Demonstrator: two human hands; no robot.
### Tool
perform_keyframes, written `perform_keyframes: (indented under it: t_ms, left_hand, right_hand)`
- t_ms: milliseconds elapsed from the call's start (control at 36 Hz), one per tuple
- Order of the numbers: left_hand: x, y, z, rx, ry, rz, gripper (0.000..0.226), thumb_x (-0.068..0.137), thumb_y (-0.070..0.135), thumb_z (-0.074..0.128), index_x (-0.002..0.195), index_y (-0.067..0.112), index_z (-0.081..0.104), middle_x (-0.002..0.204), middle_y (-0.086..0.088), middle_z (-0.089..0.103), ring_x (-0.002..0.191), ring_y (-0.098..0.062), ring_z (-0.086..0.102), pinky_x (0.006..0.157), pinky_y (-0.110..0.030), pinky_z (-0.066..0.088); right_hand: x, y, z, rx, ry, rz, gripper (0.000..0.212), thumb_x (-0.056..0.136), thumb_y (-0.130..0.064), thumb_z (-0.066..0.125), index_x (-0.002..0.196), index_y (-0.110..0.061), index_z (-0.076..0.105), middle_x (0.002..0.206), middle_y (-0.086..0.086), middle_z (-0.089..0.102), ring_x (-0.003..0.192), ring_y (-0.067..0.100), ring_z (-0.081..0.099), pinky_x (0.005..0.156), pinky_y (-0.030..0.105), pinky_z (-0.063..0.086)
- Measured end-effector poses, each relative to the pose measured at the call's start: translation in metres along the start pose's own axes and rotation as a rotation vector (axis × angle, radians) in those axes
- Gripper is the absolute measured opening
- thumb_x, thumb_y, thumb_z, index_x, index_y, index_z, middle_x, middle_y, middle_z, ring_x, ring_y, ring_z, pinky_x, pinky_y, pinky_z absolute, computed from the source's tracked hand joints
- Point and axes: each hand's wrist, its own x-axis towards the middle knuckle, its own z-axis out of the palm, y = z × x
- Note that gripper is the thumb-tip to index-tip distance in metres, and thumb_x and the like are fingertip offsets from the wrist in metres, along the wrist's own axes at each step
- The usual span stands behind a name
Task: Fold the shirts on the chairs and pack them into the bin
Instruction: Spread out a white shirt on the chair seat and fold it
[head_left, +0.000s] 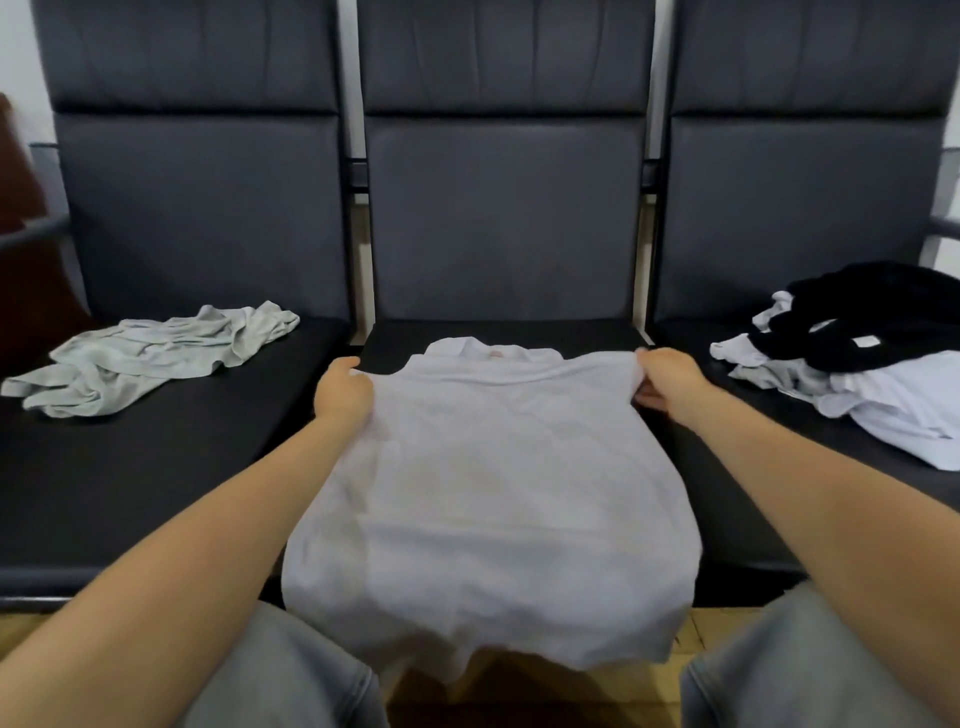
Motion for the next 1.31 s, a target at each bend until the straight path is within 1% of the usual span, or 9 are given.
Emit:
perform_keyframes:
  t_ms: [83,278,444,583,778,889,1028,1139,1306]
  left_hand:
    - [0.002,-0.001,-0.006,0.087,0.038,0.054,0.043,0.096,0.006,0.036,0.136,0.013,0.051,0.119,-0.018,0.061,0.104,-0.036,0.058,0.083,-0.036,0.043]
    - [-0.002,-0.013,-0.011,0.429,-0.047,0.174,0.030,0.095,0.008,0.042,0.111,0.006,0.067,0.113,-0.016,0.065,0.101,-0.035,0.060,0.083,-0.040,0.049]
    - [-0.009,-0.003,-0.010,0.635,-0.062,0.116,0.036,0.086,0.037,0.050,0.077,0.004,0.063,0.091,-0.015,0.061,0.089,-0.029,0.056,0.066,-0.033,0.043]
    - [-0.002,0.025,0.004,0.756,0.061,0.319,0.041,0.090,0.040,0.048,0.061,0.012,0.059,0.093,-0.007,0.053,0.090,-0.027,0.050,0.079,-0.037,0.043]
    - [0.031,0.027,0.062,0.582,-0.156,0.135,0.060,0.090,0.058,0.049,0.129,0.013,0.052,0.128,-0.010,0.051,0.121,-0.031,0.046,0.096,-0.042,0.044]
    - [0.058,0.032,0.086,0.693,-0.148,0.121,0.058,0.084,0.057,0.058,0.126,0.017,0.058,0.130,-0.009,0.049,0.124,-0.030,0.040,0.097,-0.040,0.041]
    - [0.078,0.046,0.100,0.498,-0.214,0.039,0.021,0.084,0.027,0.054,0.092,0.016,0.070,0.114,-0.013,0.061,0.107,-0.031,0.053,0.091,-0.042,0.046]
    - [0.106,0.067,0.095,-0.154,-0.246,-0.164,0.036,0.099,0.019,0.045,0.125,-0.004,0.057,0.078,-0.007,0.057,0.065,-0.019,0.053,0.061,-0.031,0.049]
    - [0.120,0.099,0.082,-0.643,-0.194,-0.253,0.009,0.093,0.014,0.053,0.094,0.009,0.060,0.092,-0.009,0.064,0.078,-0.022,0.062,0.076,-0.033,0.053]
  right_hand:
    - [0.006,-0.015,-0.014,0.204,0.091,0.047,0.021,0.101,-0.024,0.046,0.089,-0.009,0.051,0.076,0.007,0.050,0.062,0.018,0.050,0.051,0.029,0.044]
    - [0.005,-0.010,-0.012,-0.186,0.035,-0.150,0.040,0.095,-0.035,0.058,0.107,0.003,0.064,0.110,0.013,0.065,0.094,0.023,0.055,0.085,0.035,0.044]
    - [0.001,0.012,-0.011,-0.878,-0.197,-0.127,0.042,0.086,-0.044,0.063,0.064,-0.009,0.058,0.080,0.007,0.061,0.083,0.022,0.059,0.074,0.030,0.044]
    - [0.010,0.007,-0.002,-0.908,-0.157,-0.276,0.030,0.088,-0.041,0.064,0.086,-0.011,0.070,0.089,0.005,0.069,0.089,0.020,0.062,0.081,0.034,0.049]
    - [0.036,0.010,0.064,-0.898,-0.082,-0.371,0.059,0.092,-0.056,0.051,0.131,-0.012,0.054,0.130,0.008,0.055,0.118,0.027,0.051,0.094,0.037,0.045]
    - [0.058,0.001,0.091,-0.971,-0.049,-0.326,0.062,0.088,-0.061,0.053,0.134,-0.019,0.052,0.135,0.008,0.047,0.128,0.028,0.039,0.102,0.041,0.035]
    - [0.083,-0.008,0.110,-0.784,-0.167,-0.352,0.021,0.091,-0.040,0.057,0.098,-0.021,0.061,0.101,0.001,0.056,0.105,0.024,0.050,0.083,0.035,0.038]
    - [0.099,-0.032,0.109,-0.269,-0.135,-0.270,0.022,0.094,-0.023,0.053,0.100,-0.004,0.062,0.094,0.007,0.059,0.079,0.018,0.054,0.063,0.030,0.040]
    - [0.103,-0.072,0.098,0.131,-0.026,-0.192,0.026,0.092,-0.014,0.056,0.112,0.002,0.063,0.109,0.019,0.064,0.082,0.022,0.054,0.069,0.029,0.044]
